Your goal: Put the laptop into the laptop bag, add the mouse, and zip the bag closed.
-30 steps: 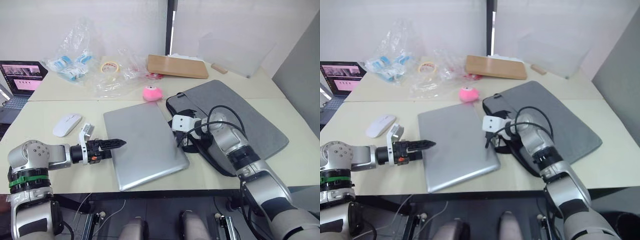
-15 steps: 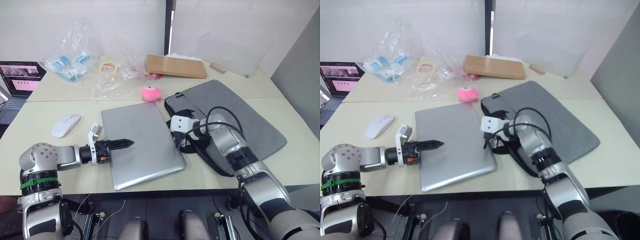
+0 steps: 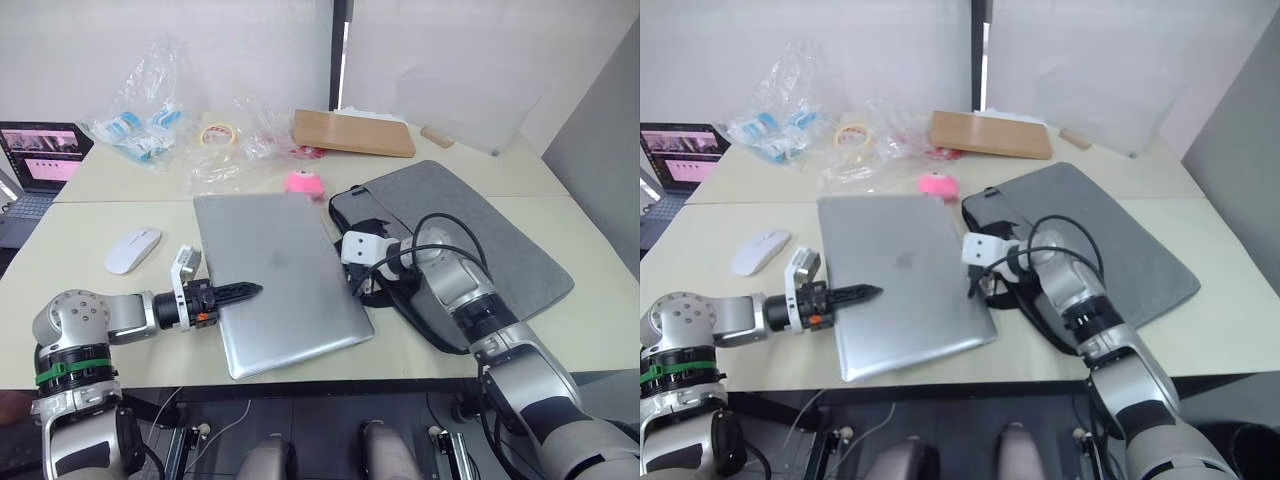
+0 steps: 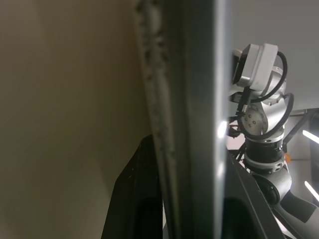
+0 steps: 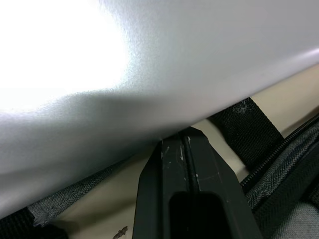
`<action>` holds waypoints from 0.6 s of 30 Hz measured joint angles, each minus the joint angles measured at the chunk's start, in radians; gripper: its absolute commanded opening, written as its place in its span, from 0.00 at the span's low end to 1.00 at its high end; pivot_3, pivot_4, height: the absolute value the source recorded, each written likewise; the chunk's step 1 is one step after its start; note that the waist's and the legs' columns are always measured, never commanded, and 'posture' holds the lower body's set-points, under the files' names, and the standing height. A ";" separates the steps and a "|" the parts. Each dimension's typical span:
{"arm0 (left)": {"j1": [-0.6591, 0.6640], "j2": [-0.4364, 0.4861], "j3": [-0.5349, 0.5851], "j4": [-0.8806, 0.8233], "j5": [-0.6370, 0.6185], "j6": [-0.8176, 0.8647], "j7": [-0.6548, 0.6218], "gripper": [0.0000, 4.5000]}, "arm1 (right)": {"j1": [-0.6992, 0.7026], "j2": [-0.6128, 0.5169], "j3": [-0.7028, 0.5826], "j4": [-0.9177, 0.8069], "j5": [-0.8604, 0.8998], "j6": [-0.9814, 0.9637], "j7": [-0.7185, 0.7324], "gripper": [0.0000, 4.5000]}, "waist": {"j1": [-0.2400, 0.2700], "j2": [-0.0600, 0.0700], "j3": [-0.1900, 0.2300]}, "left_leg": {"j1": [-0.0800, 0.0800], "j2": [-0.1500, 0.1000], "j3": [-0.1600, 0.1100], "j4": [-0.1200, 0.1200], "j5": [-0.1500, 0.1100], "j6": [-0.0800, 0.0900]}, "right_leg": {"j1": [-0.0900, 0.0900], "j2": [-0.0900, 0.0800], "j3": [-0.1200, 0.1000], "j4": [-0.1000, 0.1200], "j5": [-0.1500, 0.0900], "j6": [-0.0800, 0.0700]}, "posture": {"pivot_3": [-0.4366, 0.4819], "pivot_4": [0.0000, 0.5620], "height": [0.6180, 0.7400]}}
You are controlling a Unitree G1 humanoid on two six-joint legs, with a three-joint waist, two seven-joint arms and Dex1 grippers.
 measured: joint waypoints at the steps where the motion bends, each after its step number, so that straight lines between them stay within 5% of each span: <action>1: 0.017 0.002 0.005 -0.011 -0.019 0.000 0.007 0.08 | 0.001 0.001 0.001 -0.006 0.000 0.000 0.001 0.00 | -0.002 0.000 0.000 | 0.000 0.000 0.000 0.000 0.000 0.000 | 0.000 0.000 0.000 0.000 0.000 0.000 | 0.48 0.27 1.00; 15: 0.183 0.054 0.085 -0.106 -0.434 0.000 0.309 0.08 | 0.009 0.018 -0.023 -0.079 0.078 0.097 0.037 0.00 | -0.013 0.000 0.000 | -0.010 0.002 -0.001 0.000 -0.001 -0.002 | -0.011 0.001 0.001 0.001 0.000 -0.001 | 0.48 0.27 1.00; 18: 0.240 0.101 0.082 -0.128 -0.570 -0.023 0.381 0.08 | 0.008 0.027 -0.058 -0.132 0.139 0.187 0.051 0.18 | -0.014 0.000 0.000 | -0.016 0.002 -0.001 0.000 -0.001 -0.003 | -0.019 0.000 0.002 0.003 0.000 -0.001 | 0.48 0.27 1.00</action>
